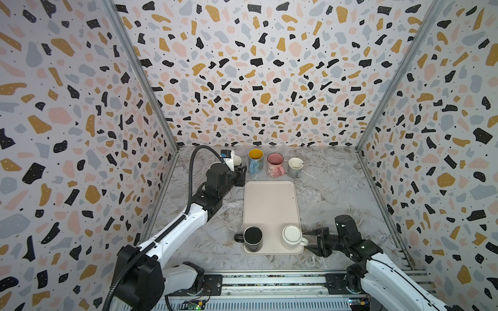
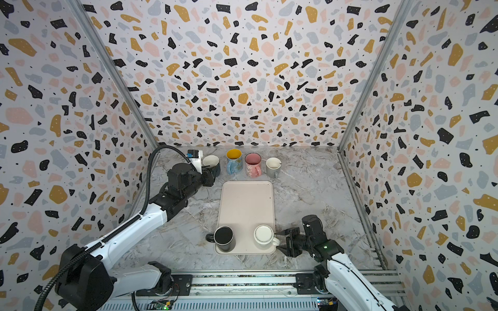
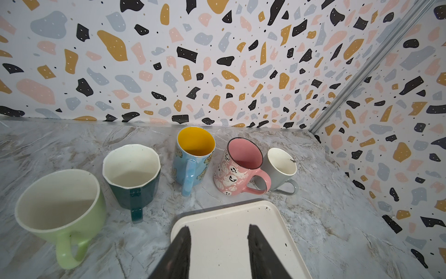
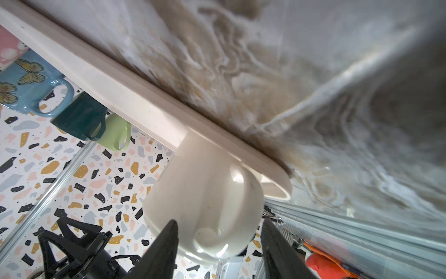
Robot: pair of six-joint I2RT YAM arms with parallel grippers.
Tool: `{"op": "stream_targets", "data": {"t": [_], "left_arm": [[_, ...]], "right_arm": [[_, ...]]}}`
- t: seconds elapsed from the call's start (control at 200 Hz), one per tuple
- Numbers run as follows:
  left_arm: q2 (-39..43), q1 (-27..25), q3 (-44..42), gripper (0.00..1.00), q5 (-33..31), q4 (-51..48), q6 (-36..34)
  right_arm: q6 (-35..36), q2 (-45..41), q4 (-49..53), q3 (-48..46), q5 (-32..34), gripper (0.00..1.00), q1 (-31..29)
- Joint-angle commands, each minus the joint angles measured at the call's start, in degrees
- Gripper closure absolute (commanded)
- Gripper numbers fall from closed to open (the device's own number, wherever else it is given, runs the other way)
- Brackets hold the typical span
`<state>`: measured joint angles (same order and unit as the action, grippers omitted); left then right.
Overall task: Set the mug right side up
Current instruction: 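Lower the right gripper onto the upside-down white mug's handle and close it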
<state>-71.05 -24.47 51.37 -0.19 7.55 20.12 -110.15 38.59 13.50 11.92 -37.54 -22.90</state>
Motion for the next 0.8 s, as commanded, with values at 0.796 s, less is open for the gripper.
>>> {"op": "stream_targets", "data": {"t": [0.796], "left_arm": [[0.1, 0.2, -1.0, 0.59, -1.5, 1.5, -1.5]], "right_arm": [[-6.9, 11.2, -18.7, 0.7, 6.6, 0.54, -0.3]]}}
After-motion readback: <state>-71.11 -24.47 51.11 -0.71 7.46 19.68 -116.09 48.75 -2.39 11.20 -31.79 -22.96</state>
